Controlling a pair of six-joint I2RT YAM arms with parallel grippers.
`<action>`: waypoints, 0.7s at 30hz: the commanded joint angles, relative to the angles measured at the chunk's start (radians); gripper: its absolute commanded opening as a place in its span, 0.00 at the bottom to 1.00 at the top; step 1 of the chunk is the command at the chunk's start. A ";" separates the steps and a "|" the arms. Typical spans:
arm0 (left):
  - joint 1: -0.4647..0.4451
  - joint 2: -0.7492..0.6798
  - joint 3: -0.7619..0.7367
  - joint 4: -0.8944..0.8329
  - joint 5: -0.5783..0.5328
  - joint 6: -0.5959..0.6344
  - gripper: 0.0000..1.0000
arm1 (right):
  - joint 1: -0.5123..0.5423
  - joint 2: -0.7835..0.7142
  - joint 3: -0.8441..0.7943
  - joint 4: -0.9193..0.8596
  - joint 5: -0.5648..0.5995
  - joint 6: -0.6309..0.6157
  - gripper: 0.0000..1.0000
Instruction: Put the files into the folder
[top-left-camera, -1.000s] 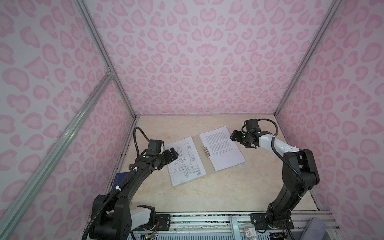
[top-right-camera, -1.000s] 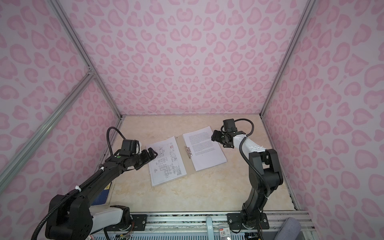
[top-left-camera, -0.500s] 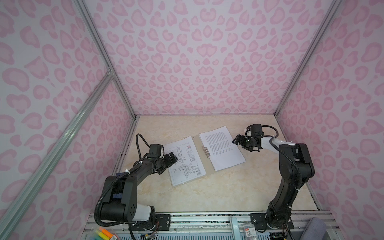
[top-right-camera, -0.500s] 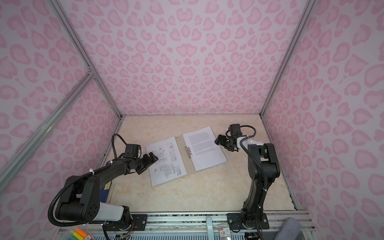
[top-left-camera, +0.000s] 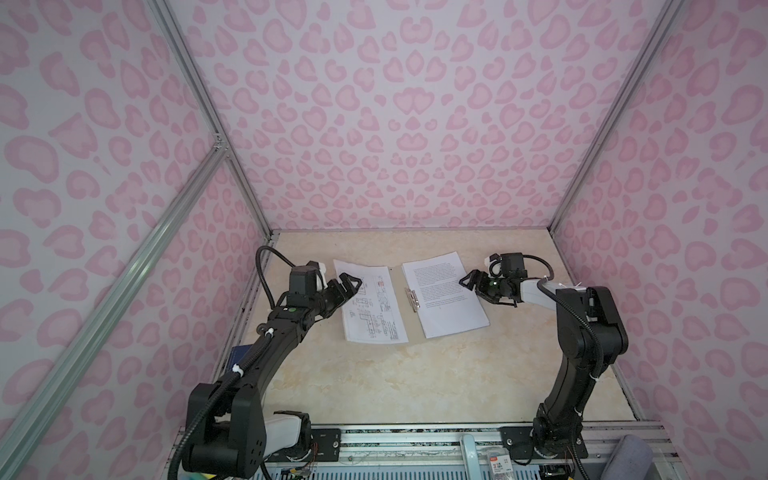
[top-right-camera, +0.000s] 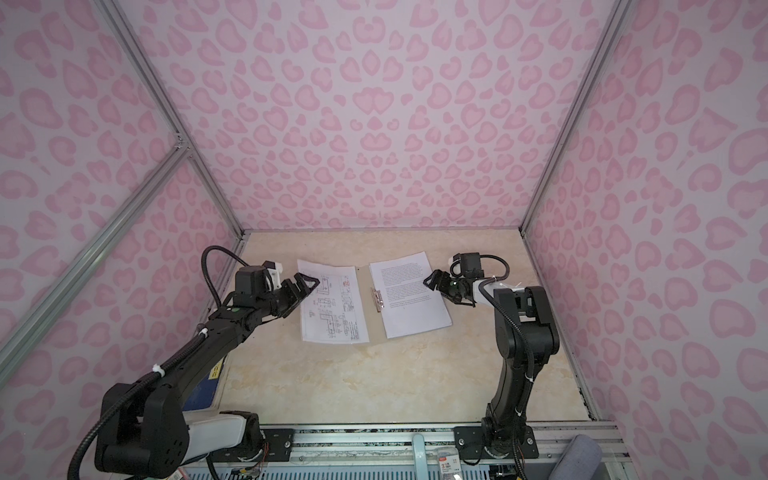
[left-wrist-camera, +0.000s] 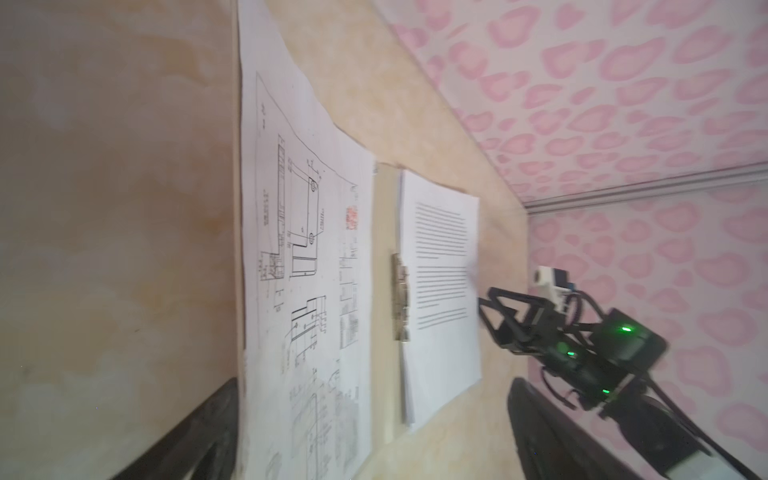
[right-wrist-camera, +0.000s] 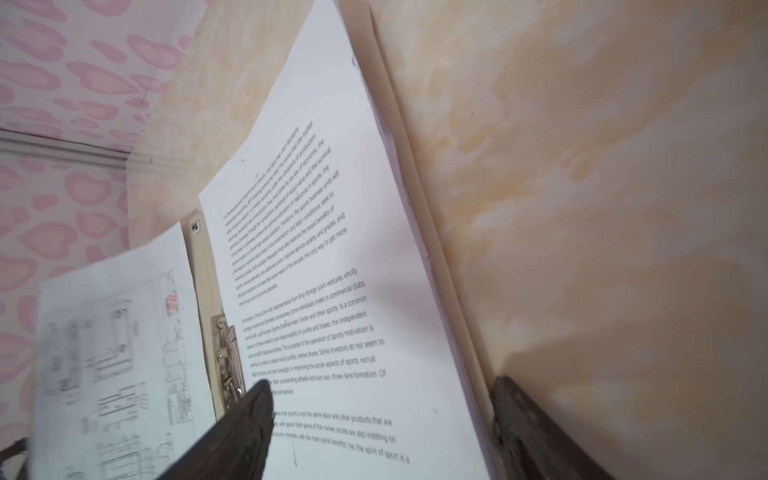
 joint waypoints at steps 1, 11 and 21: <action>-0.085 -0.027 0.118 -0.039 0.070 -0.022 0.99 | 0.032 -0.016 -0.035 -0.008 -0.043 0.054 0.84; -0.488 0.320 0.454 0.076 -0.004 -0.094 0.99 | -0.017 -0.132 -0.081 0.102 0.005 0.202 0.86; -0.353 0.372 0.504 -0.095 -0.057 -0.045 0.98 | -0.050 -0.118 -0.067 0.069 0.018 0.208 0.85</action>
